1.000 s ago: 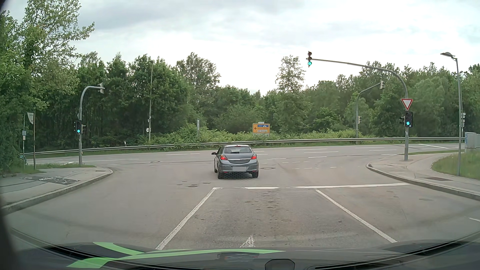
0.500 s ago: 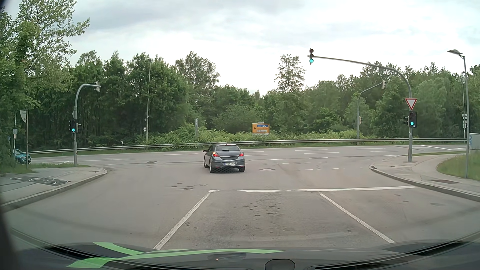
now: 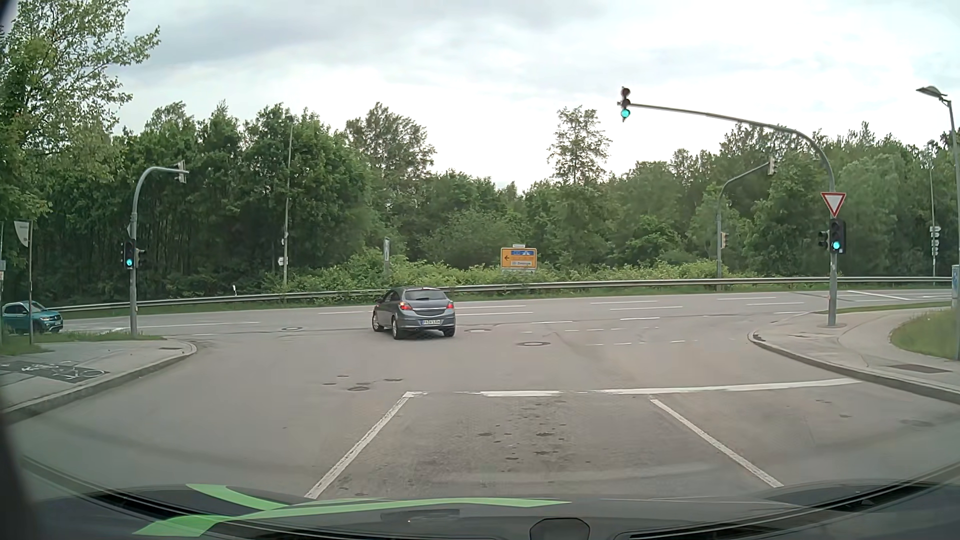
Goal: Follow the waypoints while adhering to traffic rules and regulations
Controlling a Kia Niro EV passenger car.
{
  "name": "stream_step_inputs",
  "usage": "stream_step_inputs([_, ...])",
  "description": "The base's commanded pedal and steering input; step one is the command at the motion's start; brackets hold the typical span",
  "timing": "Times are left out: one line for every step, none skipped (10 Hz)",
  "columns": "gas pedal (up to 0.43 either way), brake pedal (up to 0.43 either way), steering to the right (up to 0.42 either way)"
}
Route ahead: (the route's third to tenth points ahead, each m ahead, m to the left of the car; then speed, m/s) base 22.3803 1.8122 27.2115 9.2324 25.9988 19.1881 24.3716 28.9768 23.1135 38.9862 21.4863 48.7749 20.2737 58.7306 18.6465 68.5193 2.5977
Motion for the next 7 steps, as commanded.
stream_step_inputs([0.13, 0.0, 0.01])
stream_step_inputs([0.138, 0.0, 0.01])
stream_step_inputs([0.15, 0.0, 0.01])
stream_step_inputs([0.15, 0.0, 0.01])
stream_step_inputs([0.138, 0.0, 0.01])
stream_step_inputs([0.13, 0.0, 0.01])
stream_step_inputs([0.098, 0.0, 0.01])
